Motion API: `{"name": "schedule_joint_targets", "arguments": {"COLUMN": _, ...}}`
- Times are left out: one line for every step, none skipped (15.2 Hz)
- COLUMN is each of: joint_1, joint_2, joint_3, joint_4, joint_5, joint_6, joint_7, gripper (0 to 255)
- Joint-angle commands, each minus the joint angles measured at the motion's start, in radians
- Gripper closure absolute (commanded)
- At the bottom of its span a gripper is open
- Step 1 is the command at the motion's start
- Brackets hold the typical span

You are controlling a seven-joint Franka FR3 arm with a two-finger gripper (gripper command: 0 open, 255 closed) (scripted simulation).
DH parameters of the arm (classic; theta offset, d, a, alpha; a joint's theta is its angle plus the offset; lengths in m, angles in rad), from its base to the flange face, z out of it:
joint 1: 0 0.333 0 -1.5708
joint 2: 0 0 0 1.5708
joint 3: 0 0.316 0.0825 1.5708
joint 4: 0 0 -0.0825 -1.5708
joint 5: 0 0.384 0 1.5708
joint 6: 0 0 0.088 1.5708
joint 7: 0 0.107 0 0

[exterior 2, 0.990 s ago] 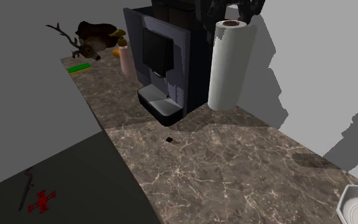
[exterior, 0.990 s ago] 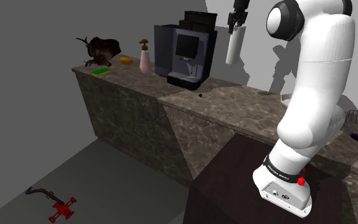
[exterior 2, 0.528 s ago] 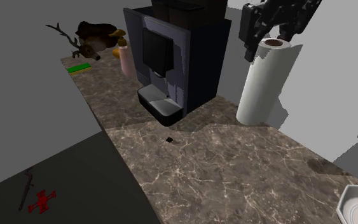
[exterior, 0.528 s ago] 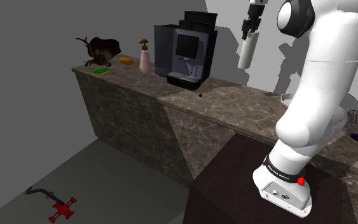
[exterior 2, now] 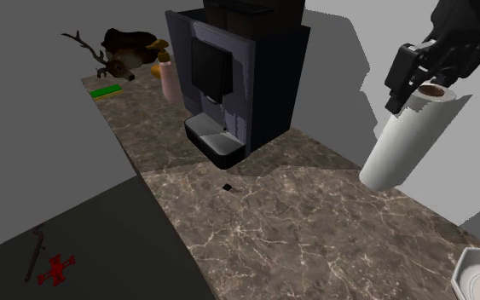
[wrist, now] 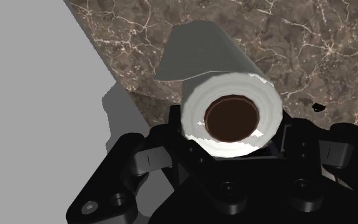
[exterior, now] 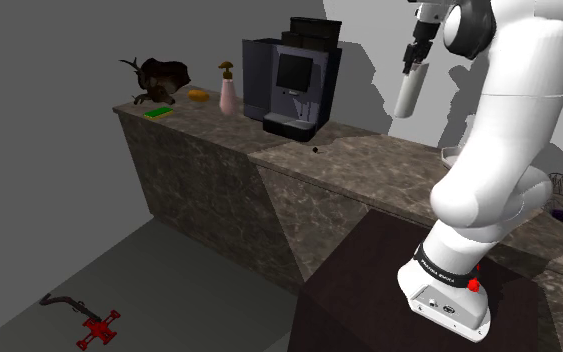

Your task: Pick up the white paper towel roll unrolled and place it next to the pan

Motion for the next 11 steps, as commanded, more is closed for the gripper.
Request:
{"name": "schedule_joint_targets", "arguments": {"joint_1": -0.031, "joint_2": 0.009, "joint_3": -0.012, "joint_4": -0.011, "joint_5": 0.011, "joint_6": 0.016, "joint_7": -0.046, "gripper": 255}}
{"name": "schedule_joint_targets", "arguments": {"joint_1": -0.048, "joint_2": 0.018, "joint_3": -0.018, "joint_4": -0.011, "joint_5": 0.019, "joint_6": 0.023, "joint_7": -0.069, "gripper": 255}}
{"name": "schedule_joint_targets", "arguments": {"joint_1": -0.066, "joint_2": 0.028, "joint_3": -0.023, "joint_4": -0.01, "joint_5": 0.028, "joint_6": 0.029, "joint_7": -0.092, "gripper": 255}}
{"name": "schedule_joint_targets", "arguments": {"joint_1": -0.084, "joint_2": 0.039, "joint_3": -0.028, "joint_4": -0.007, "joint_5": 0.037, "joint_6": 0.035, "joint_7": -0.115, "gripper": 255}}
{"name": "schedule_joint_targets", "arguments": {"joint_1": -0.103, "joint_2": 0.051, "joint_3": -0.032, "joint_4": -0.003, "joint_5": 0.046, "joint_6": 0.039, "joint_7": -0.138, "gripper": 255}}
{"name": "schedule_joint_targets", "arguments": {"joint_1": -0.122, "joint_2": 0.065, "joint_3": -0.037, "joint_4": 0.004, "joint_5": 0.057, "joint_6": 0.043, "joint_7": -0.161, "gripper": 255}}
{"name": "schedule_joint_targets", "arguments": {"joint_1": -0.142, "joint_2": 0.079, "joint_3": -0.041, "joint_4": 0.011, "joint_5": 0.067, "joint_6": 0.047, "joint_7": -0.184, "gripper": 255}}
{"name": "schedule_joint_targets", "arguments": {"joint_1": -0.163, "joint_2": 0.095, "joint_3": -0.044, "joint_4": 0.021, "joint_5": 0.079, "joint_6": 0.049, "joint_7": -0.206, "gripper": 255}}
{"name": "schedule_joint_targets", "arguments": {"joint_1": -0.184, "joint_2": 0.112, "joint_3": -0.046, "joint_4": 0.032, "joint_5": 0.09, "joint_6": 0.051, "joint_7": -0.229, "gripper": 255}}
{"name": "schedule_joint_targets", "arguments": {"joint_1": -0.206, "joint_2": 0.129, "joint_3": -0.049, "joint_4": 0.044, "joint_5": 0.102, "joint_6": 0.053, "joint_7": -0.251, "gripper": 255}}
{"name": "schedule_joint_targets", "arguments": {"joint_1": -0.229, "joint_2": 0.148, "joint_3": -0.05, "joint_4": 0.059, "joint_5": 0.115, "joint_6": 0.053, "joint_7": -0.273, "gripper": 255}}
